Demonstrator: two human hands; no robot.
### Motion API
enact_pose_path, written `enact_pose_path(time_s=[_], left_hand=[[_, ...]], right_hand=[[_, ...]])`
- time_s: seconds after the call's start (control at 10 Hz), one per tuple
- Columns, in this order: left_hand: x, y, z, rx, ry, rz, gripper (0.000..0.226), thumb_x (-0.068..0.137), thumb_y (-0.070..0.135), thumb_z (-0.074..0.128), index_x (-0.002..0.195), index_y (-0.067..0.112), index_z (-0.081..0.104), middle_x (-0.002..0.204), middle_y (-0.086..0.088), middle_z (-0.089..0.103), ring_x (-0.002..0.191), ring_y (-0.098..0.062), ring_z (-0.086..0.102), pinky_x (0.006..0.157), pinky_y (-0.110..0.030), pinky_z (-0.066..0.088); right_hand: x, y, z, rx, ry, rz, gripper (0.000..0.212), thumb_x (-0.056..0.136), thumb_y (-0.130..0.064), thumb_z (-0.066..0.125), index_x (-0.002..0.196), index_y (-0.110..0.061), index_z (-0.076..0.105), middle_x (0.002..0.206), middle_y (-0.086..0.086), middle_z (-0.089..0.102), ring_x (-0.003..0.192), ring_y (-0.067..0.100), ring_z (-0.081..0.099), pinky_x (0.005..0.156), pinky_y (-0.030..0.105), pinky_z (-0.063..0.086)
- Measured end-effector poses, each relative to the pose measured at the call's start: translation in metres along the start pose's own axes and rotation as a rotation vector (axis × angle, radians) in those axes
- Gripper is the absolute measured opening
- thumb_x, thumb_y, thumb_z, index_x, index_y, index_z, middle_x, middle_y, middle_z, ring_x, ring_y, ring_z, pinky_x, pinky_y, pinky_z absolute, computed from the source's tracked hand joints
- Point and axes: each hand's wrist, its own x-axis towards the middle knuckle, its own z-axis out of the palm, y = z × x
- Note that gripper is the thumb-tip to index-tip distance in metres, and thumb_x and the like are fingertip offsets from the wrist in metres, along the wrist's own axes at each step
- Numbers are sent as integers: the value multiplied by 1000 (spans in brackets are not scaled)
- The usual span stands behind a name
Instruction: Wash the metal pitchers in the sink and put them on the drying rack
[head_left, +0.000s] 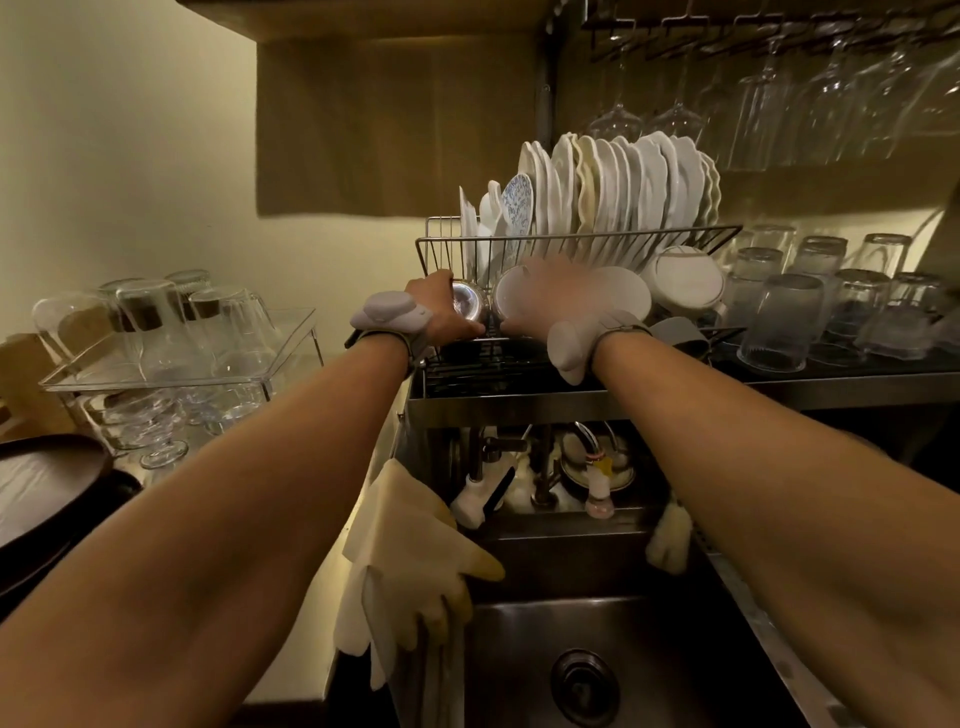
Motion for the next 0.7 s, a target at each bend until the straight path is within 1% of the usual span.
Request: enact_pose_path(time_s=[0.1,0.2,0.3,0.4,0.5,0.6,0.7], left_hand=[[1,4,-1,-21,-7,-8,73,66,45,78,125,14,47,120,-8,61,102,-27,59,86,-37,51],[-1,7,-1,-18,-3,-25,75,68,43,77,128,13,45,124,-9,59,107,-28,58,88,-37,50],[-4,5,1,-49,-11,-14,82,70,43,76,136,13,38,129,-10,56,111,-29,57,90,-36,49],[-10,6,1,-66,-3,2,73,73,41,74,132,14,40,126,-10,57,108,-30,58,88,-36,48],[-13,8,3,-36,23,47,72,75,42,71,131,12,39,126,-15,54,109,-35,56,92,-42,49],[-27,14,-3,28,49,54,69,77,46,67,132,14,39,129,-17,49,112,-36,53,93,-42,46],[-41,31,-4,46,74,65,77,80,47,65,142,17,31,138,-17,42,124,-35,45,100,-41,40]], right_hand=[[0,0,0,11,-4,-5,71,74,-48,69,132,-18,39,131,12,47,120,32,46,94,48,36],[0,2,0,24,-26,-10,76,75,-48,69,137,-20,34,135,11,45,122,32,45,95,50,36],[-4,2,1,39,-41,-8,82,75,-51,68,141,-22,29,138,10,41,124,33,43,96,51,34],[-8,0,0,28,-29,-3,78,75,-52,68,138,-22,33,137,9,42,123,32,44,96,50,35],[-12,3,-1,17,-22,7,75,75,-53,67,137,-24,35,135,9,42,122,32,44,94,49,35],[-24,4,-10,26,-23,2,74,76,-54,64,138,-25,36,135,8,42,123,32,44,94,48,34],[-38,10,-17,24,21,-13,75,76,-55,64,139,-26,35,137,7,44,125,30,43,97,49,34]])
